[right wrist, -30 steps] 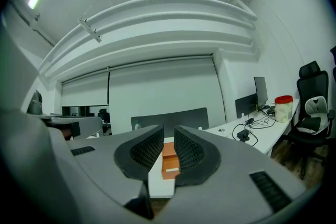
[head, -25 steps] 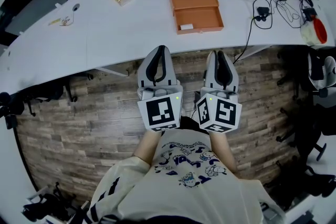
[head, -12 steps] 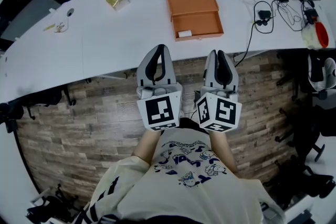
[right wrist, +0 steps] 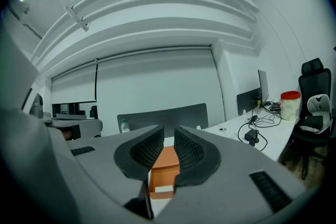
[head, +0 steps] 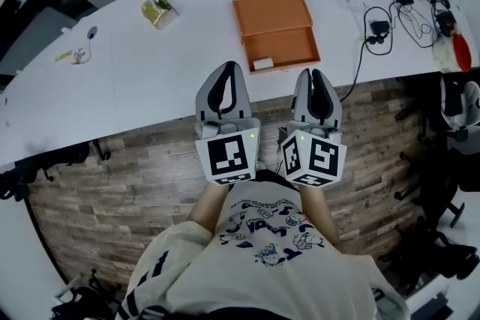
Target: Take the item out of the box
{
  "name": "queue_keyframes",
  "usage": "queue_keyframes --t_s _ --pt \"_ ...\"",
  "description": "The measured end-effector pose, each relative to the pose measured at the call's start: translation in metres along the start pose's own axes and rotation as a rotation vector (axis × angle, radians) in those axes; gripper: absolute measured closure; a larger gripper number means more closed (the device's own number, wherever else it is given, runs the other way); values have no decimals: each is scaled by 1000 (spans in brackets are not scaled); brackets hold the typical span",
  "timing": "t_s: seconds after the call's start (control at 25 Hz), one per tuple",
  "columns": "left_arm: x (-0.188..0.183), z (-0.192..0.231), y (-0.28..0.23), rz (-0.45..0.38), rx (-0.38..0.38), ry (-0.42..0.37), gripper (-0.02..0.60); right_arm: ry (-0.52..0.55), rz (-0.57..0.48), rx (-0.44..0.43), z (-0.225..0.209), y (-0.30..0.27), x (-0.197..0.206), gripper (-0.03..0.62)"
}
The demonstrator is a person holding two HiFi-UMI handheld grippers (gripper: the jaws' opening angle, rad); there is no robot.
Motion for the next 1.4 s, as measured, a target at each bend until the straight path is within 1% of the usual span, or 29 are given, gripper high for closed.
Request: queue_keyframes --t_s 0.4,0.76,0.96,1.08,1.24,1.4 --pt "7 18 -54 48 53 -6 563 -5 22 54 -1 -50 1 522" --pt "20 31 -86 77 85 0 563 -7 41 92 0 -79 10 522" --pt "27 35 -96 97 91 4 563 -11 67 98 1 -89 19 522" --pt "30 37 -101 98 86 27 563 -12 91 93 1 -94 25 522" --pt "39 39 -104 134 89 9 563 -27 128 82 1 -99 34 521" --pt "44 41 -107 145 75 18 563 -26 156 74 0 -106 43 520"
Point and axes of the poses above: the fingertips, and each gripper's own axes: y backward along the fingers, z to its left, x out of its underside, the point moved 3 cm from there along y, backward along the fingers
